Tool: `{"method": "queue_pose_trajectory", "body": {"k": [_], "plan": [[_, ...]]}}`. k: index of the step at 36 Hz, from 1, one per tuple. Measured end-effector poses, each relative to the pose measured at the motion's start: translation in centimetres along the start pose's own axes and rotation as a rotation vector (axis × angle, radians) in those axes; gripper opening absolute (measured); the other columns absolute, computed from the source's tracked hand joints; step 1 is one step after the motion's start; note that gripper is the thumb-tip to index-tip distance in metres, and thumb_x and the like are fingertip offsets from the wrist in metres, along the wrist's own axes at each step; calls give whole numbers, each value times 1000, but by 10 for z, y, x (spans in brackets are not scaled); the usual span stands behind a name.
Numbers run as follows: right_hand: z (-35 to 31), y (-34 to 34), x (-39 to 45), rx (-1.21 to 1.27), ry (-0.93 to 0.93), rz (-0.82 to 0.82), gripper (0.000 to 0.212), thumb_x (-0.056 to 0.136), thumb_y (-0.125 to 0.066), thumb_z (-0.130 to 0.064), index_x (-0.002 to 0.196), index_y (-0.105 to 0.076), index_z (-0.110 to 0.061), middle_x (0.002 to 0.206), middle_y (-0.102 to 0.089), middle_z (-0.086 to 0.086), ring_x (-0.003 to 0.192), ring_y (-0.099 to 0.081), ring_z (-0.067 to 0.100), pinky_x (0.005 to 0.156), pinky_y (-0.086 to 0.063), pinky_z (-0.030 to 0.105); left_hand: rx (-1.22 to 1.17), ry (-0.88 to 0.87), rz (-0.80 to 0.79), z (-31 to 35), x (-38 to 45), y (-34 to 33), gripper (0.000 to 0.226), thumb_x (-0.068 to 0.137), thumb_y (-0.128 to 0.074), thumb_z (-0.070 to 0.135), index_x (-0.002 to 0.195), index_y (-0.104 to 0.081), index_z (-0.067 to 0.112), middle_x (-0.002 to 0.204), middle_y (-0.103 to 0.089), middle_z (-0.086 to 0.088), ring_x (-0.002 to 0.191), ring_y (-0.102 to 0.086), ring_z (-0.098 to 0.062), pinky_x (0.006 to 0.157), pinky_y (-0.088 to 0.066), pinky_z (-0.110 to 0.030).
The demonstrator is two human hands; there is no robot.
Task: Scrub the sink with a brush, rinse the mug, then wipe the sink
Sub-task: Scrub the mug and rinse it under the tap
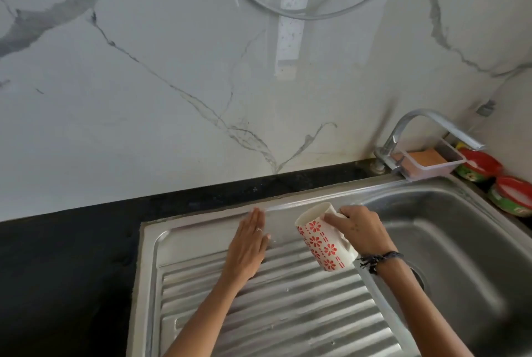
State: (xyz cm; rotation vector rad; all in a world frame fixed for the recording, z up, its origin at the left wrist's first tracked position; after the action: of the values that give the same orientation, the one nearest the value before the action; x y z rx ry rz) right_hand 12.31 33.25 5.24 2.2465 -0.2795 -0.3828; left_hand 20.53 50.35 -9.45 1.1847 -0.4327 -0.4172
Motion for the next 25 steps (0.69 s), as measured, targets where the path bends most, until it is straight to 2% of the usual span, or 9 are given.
{"method": "queue_pose_trajectory", "body": {"k": [2, 5, 8, 11, 13, 15, 17, 23, 25], "plan": [[-12, -3, 6, -73, 25, -41, 29, 93, -51, -35, 73, -60, -15, 73, -67, 4, 62, -63, 14, 58, -49, 23, -21, 114, 118, -24, -16, 10, 63, 101, -3, 42, 147, -12, 0, 155, -6, -17, 144, -10, -24, 117, 6, -27], [-36, -11, 19, -188, 91, -65, 33, 92, -51, -39, 78, -63, -11, 75, -67, 5, 65, -62, 16, 62, -50, 26, -63, 404, 247, -74, -44, 22, 65, 97, -14, 41, 146, -6, -1, 154, 2, -17, 144, -2, -27, 118, 8, -33], [-59, -23, 34, -250, 141, -87, 34, 90, -52, -39, 83, -65, -8, 80, -68, 7, 69, -63, 19, 62, -48, 27, -19, 569, 243, -105, -51, 27, 61, 98, -17, 37, 144, 2, 1, 154, 7, -13, 144, 4, -24, 117, 4, -40], [-77, -37, 49, -315, 187, -113, 28, 87, -53, -38, 78, -58, -13, 77, -62, 4, 68, -58, 19, 60, -43, 27, -3, 517, 256, -108, -36, 31, 64, 91, 1, 43, 143, 4, 6, 153, 8, -8, 144, 2, -22, 115, 3, -37], [-82, -43, 58, -344, 202, -125, 26, 88, -53, -39, 76, -54, -16, 76, -58, 0, 68, -56, 17, 65, -46, 28, 54, 456, 248, -107, -20, 27, 67, 92, 6, 45, 145, -7, 7, 154, -4, -9, 143, 1, -20, 116, -1, -37], [-79, -43, 64, -345, 197, -128, 26, 88, -54, -41, 77, -53, -17, 76, -57, -1, 68, -55, 16, 68, -47, 28, 60, 389, 198, -100, 0, 21, 63, 99, -3, 40, 142, -27, 1, 150, -27, -16, 145, 6, -15, 117, -2, -37], [-68, -39, 68, -313, 173, -120, 27, 87, -55, -40, 75, -53, -16, 76, -59, 0, 66, -55, 16, 64, -45, 27, 94, 329, 194, -87, 18, 20, 56, 97, -20, 33, 137, -37, -2, 145, -37, -17, 144, 10, -13, 115, 0, -36], [-22, -13, 65, -165, 85, -72, 34, 91, -52, -38, 83, -67, -8, 78, -69, 6, 65, -63, 17, 60, -47, 26, 89, 113, 128, -37, 52, 2, 53, 101, -9, 32, 143, -28, 7, 150, -29, -6, 145, 4, -11, 116, -4, -34], [-8, -1, 59, -31, 72, -16, 30, 92, -53, -33, 75, -66, -13, 70, -68, 2, 59, -61, 13, 54, -43, 20, 73, 49, 131, -26, 63, -3, 51, 101, -10, 31, 143, -29, 10, 150, -29, -5, 145, -11, -14, 115, -6, -34]]}}
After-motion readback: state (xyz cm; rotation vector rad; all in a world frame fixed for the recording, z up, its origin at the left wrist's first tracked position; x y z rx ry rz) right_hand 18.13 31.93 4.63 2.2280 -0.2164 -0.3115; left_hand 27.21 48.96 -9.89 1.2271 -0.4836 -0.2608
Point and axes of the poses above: each hand's wrist, its own x-axis towards the middle knuckle, its own y-axis out of the back of the hand, z = x × y, the point moved 10 cm from there along x, towards the middle knuckle
